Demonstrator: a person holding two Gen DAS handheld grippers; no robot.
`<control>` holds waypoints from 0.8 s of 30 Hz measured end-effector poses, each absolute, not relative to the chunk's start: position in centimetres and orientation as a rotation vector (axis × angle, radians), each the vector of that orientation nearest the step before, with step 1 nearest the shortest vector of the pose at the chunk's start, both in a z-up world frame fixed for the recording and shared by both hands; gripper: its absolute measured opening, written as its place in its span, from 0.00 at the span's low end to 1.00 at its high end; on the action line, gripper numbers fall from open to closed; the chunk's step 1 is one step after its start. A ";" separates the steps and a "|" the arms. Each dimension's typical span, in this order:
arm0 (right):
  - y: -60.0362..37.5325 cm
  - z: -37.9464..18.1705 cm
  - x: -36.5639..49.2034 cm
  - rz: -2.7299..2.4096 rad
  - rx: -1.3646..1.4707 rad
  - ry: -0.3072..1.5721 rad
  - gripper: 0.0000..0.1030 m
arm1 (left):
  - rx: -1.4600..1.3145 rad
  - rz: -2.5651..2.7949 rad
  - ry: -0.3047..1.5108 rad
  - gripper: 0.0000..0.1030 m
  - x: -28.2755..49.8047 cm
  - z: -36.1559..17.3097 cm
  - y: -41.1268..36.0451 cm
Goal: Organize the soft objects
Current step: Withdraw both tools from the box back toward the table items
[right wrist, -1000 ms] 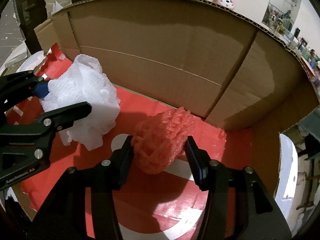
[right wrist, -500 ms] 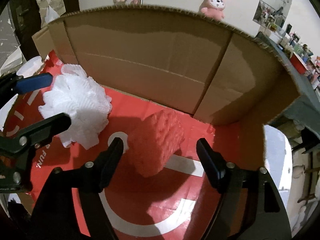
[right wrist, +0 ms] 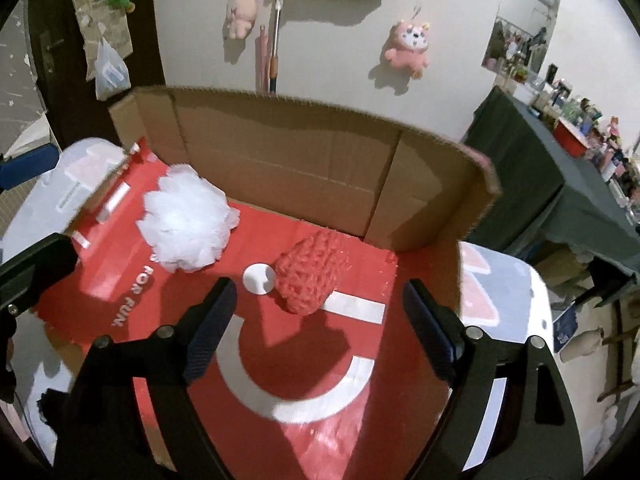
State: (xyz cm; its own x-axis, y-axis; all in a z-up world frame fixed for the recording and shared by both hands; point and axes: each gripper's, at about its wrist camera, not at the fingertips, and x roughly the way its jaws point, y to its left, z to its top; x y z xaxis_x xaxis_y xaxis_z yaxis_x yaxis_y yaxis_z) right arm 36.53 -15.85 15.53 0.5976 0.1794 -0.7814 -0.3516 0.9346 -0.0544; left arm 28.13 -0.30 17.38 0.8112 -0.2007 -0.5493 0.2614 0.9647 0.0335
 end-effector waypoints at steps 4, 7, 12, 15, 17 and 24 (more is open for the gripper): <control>-16.4 17.6 33.6 0.317 -0.185 0.826 0.84 | 0.093 -0.242 0.524 1.00 24.9 19.1 0.1; -16.8 19.3 30.9 0.325 -0.175 0.773 0.88 | 0.083 -0.238 0.490 1.00 22.4 20.2 0.2; -17.6 22.1 25.5 0.344 -0.158 0.679 0.88 | 0.073 -0.226 0.427 1.00 18.2 21.7 0.5; -17.9 23.3 22.3 0.344 -0.167 0.626 0.89 | 0.074 -0.223 0.386 1.00 15.6 22.1 0.4; -17.8 23.7 20.4 0.358 -0.176 0.596 0.90 | 0.062 -0.226 0.370 1.00 14.1 22.2 0.5; -18.1 24.3 12.9 0.353 -0.169 0.464 0.94 | 0.031 -0.214 0.272 1.00 8.0 22.1 0.4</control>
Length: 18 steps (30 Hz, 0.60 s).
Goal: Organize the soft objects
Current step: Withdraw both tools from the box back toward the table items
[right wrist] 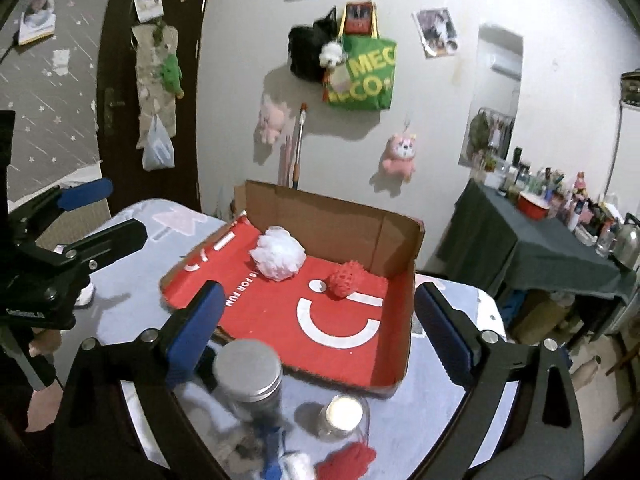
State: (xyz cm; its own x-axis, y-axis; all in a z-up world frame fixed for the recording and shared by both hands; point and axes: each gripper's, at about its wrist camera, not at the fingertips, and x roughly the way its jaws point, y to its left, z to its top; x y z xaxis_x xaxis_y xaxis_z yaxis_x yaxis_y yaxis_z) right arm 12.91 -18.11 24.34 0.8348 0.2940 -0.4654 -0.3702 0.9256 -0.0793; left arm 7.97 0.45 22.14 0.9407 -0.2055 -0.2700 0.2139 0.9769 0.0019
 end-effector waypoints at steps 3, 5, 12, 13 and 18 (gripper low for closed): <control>-18.5 24.0 10.2 0.356 -0.141 0.430 0.94 | 0.046 -0.210 0.231 1.00 5.3 21.8 0.1; -18.7 23.5 8.5 0.342 -0.131 0.406 0.94 | 0.045 -0.212 0.209 1.00 3.7 21.2 -0.1; -19.1 20.4 3.4 0.262 -0.118 0.344 0.95 | 0.024 -0.200 0.192 1.00 -0.2 18.1 -0.2; -19.2 19.7 2.8 0.244 -0.118 0.338 0.95 | 0.016 -0.192 0.204 1.00 -0.5 17.4 -0.2; -19.2 16.3 1.0 0.167 -0.114 0.336 0.95 | -0.004 -0.157 0.257 1.00 -1.1 14.2 0.0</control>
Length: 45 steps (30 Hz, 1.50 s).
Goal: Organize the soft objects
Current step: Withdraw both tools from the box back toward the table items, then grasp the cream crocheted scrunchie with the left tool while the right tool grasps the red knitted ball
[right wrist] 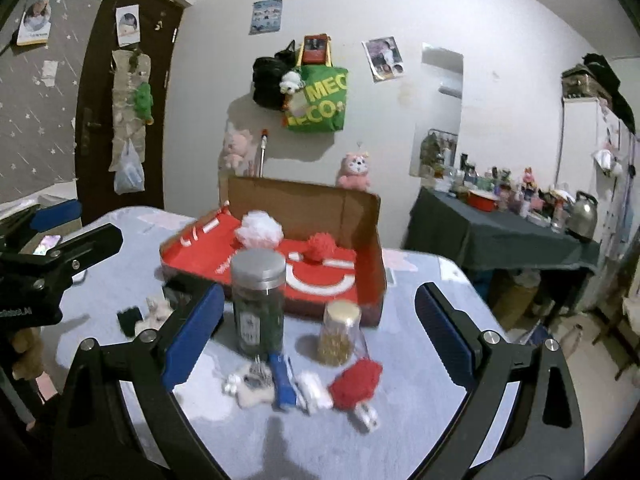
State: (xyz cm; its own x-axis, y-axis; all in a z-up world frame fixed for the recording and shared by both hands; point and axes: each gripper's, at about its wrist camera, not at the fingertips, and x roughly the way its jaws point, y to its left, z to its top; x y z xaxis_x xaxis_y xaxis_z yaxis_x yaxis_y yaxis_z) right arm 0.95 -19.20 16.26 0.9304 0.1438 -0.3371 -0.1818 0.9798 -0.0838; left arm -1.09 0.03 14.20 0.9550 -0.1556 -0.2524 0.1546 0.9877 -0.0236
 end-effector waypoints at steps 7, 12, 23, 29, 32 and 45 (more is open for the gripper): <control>-19.2 11.9 0.6 0.140 -0.086 0.392 0.95 | -0.017 -0.153 0.367 1.00 -0.8 9.4 0.3; -19.1 8.7 1.1 0.129 -0.071 0.450 0.95 | -0.011 -0.153 0.437 1.00 -0.3 6.9 0.3; -19.7 6.3 2.2 0.117 -0.048 0.527 0.95 | -0.022 -0.139 0.500 1.00 0.9 5.3 1.4; -20.6 6.4 3.5 0.109 -0.025 0.567 0.95 | -0.038 -0.141 0.537 1.00 2.5 5.5 2.2; -21.3 6.4 4.4 0.103 -0.006 0.588 0.95 | -0.040 -0.138 0.561 1.00 3.6 5.6 2.8; -26.5 5.3 10.3 0.123 0.183 0.769 0.93 | -0.005 -0.165 0.683 0.83 7.5 4.5 3.8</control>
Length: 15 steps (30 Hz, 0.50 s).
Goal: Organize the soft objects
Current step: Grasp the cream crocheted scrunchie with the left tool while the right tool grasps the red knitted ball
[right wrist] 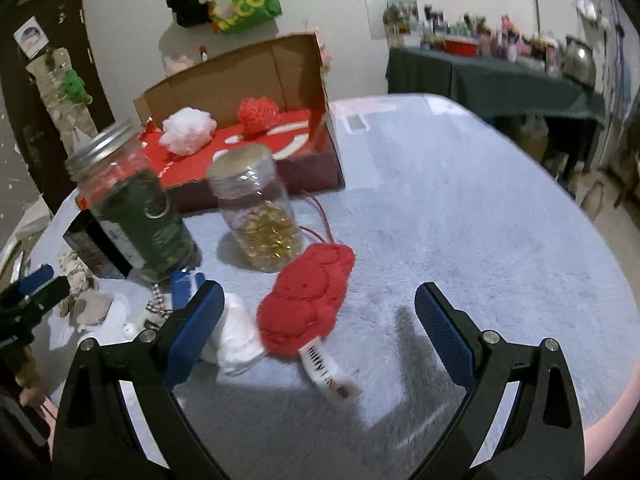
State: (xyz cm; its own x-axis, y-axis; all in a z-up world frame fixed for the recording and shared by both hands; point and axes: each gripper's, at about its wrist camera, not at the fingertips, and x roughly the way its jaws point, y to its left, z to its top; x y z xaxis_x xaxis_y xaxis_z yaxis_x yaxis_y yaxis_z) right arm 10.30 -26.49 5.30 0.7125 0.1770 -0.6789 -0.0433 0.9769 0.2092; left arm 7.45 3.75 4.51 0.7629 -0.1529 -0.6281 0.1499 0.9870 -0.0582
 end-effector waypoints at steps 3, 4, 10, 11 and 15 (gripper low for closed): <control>-27.1 4.4 11.2 0.152 0.227 0.817 0.77 | 0.003 -0.162 0.703 0.70 7.9 4.1 3.9; -27.1 4.2 11.3 0.160 0.236 0.826 0.72 | 0.006 -0.164 0.703 0.67 7.9 4.1 4.0; -27.1 4.3 11.3 0.250 0.267 0.843 0.40 | 0.014 -0.189 0.708 0.31 7.9 4.5 4.0; -27.1 4.4 11.2 0.247 0.255 0.834 0.39 | 0.012 -0.191 0.712 0.31 7.9 4.5 4.0; -27.1 5.4 10.3 0.263 0.270 0.787 0.38 | -0.006 -0.222 0.689 0.29 7.2 5.6 3.9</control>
State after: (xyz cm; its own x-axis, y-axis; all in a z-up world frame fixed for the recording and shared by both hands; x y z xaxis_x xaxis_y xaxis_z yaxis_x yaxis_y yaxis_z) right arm 10.25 -27.15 5.44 0.6773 0.3304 -0.6574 -0.1313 0.9335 0.3338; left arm 7.23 3.94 5.64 0.7493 -0.2051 -0.6296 0.2013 0.9764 -0.0785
